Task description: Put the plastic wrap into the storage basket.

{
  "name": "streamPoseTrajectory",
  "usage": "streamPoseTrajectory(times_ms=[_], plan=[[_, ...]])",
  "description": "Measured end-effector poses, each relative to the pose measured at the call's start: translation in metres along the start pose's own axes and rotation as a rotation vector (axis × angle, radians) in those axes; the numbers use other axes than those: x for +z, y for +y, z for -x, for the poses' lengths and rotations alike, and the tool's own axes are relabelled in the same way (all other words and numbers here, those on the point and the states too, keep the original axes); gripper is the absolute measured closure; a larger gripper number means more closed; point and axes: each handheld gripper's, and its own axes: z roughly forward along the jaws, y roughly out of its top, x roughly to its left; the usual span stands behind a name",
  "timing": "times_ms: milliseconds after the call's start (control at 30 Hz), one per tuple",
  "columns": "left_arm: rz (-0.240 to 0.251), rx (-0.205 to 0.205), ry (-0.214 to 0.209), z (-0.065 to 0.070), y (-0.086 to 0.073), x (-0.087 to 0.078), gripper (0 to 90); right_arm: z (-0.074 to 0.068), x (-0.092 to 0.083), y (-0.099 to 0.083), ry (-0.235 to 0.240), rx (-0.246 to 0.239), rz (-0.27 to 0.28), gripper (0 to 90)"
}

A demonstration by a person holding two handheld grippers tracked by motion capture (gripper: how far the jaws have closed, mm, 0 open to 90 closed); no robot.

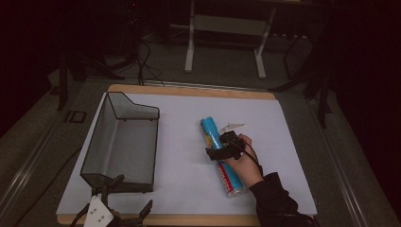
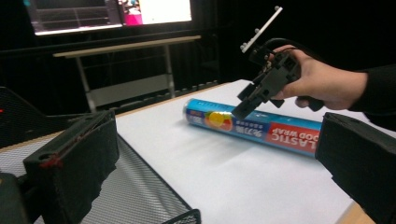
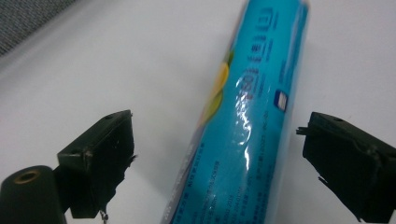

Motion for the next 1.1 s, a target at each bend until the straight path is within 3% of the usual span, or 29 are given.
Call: streamPoseTrajectory(times_ms=[267, 433, 733, 900, 1100], plan=[[0.005, -0.003, 0.002, -0.001, 0.000, -0.001, 0.1, -0.003, 0.014, 0.005, -0.016, 0.004, -0.106, 11.9], [0.003, 0.006, 0.016, -0.001, 0.000, -0.001, 0.1, 0.002, 0.024, 0.008, -0.028, 0.067, -0.207, 13.0], [0.003, 0.012, 0.016, 0.000, 0.000, -0.001, 0.1, 0.003, 0.043, 0.011, -0.047, 0.081, -0.346, 16.0], [0.003, 0.013, 0.018, 0.000, 0.000, -0.001, 0.1, 0.008, 0.048, 0.017, -0.047, 0.107, -0.385, 23.7], [0.004, 0.014, 0.019, 0.000, 0.000, -0.001, 0.1, 0.010, 0.056, 0.021, -0.041, 0.117, -0.452, 24.2]])
